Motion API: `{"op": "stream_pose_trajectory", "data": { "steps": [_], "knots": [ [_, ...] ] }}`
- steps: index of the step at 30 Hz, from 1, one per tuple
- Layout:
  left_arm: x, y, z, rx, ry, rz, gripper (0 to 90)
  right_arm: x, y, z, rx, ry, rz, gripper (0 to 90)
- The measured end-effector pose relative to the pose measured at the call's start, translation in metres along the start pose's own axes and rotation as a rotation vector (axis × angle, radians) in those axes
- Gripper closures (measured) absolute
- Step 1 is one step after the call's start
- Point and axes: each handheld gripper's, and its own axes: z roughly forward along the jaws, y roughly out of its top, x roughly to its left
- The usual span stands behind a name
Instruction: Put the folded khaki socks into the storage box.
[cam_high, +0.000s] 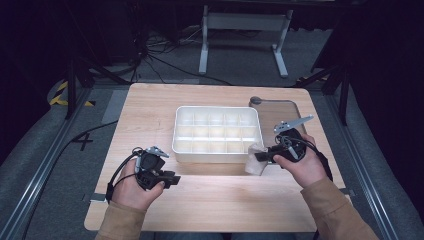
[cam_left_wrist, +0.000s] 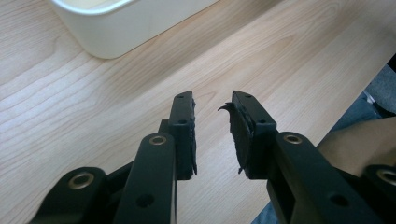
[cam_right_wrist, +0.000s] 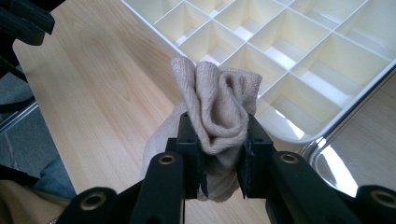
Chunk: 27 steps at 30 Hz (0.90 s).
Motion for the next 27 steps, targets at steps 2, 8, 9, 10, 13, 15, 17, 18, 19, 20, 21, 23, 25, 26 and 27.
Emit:
{"op": "stream_pose_trajectory", "data": {
  "steps": [2,8,9,10,13,15,17,18,19,20,21,23,25,26,27],
  "knots": [
    [0.002,-0.001,-0.001,0.002,-0.002,0.000,70.4,-0.002,0.004,-0.001,0.004,-0.004,-0.013,73.9],
    [0.004,-0.002,-0.002,-0.001,-0.003,-0.003,69.7,-0.006,0.015,-0.003,0.044,-0.039,-0.049,73.9],
    [0.004,-0.003,-0.002,-0.001,-0.001,-0.014,69.7,-0.008,0.021,-0.003,0.053,-0.043,-0.056,73.9],
    [0.005,-0.004,-0.003,0.001,-0.001,-0.016,69.7,-0.008,0.023,-0.003,0.055,-0.048,-0.059,73.9],
    [0.006,-0.006,-0.004,0.001,0.004,-0.022,69.6,-0.010,0.030,-0.003,0.073,-0.050,-0.061,73.9],
    [0.006,-0.008,-0.005,-0.002,0.006,-0.029,69.4,-0.010,0.035,-0.002,0.084,-0.059,-0.078,73.9],
    [0.007,-0.010,-0.006,-0.005,0.009,-0.033,69.3,-0.011,0.040,-0.001,0.100,-0.061,-0.086,73.8],
    [0.007,-0.010,-0.006,-0.005,0.009,-0.033,69.3,-0.011,0.042,0.000,0.103,-0.066,-0.092,73.8],
    [0.007,-0.011,-0.007,-0.009,0.011,-0.037,69.2,-0.012,0.045,0.001,0.108,-0.070,-0.095,73.9],
    [0.008,-0.013,-0.009,-0.009,0.012,-0.041,69.1,-0.012,0.047,0.001,0.109,-0.070,-0.099,73.9],
    [0.008,-0.014,-0.009,-0.008,0.011,-0.045,69.1,-0.013,0.049,0.001,0.108,-0.068,-0.101,73.8],
    [0.008,-0.015,-0.010,-0.010,0.011,-0.044,69.0,-0.013,0.052,0.001,0.111,-0.071,-0.105,73.8],
    [0.009,-0.019,-0.012,-0.014,0.022,-0.057,69.0,-0.015,0.058,0.001,0.118,-0.076,-0.116,73.8],
    [0.010,-0.021,-0.013,-0.016,0.025,-0.061,69.0,-0.016,0.061,0.001,0.124,-0.078,-0.117,73.8],
    [0.010,-0.022,-0.014,-0.017,0.025,-0.064,68.7,-0.017,0.064,0.002,0.130,-0.085,-0.129,73.9]
  ]
}}
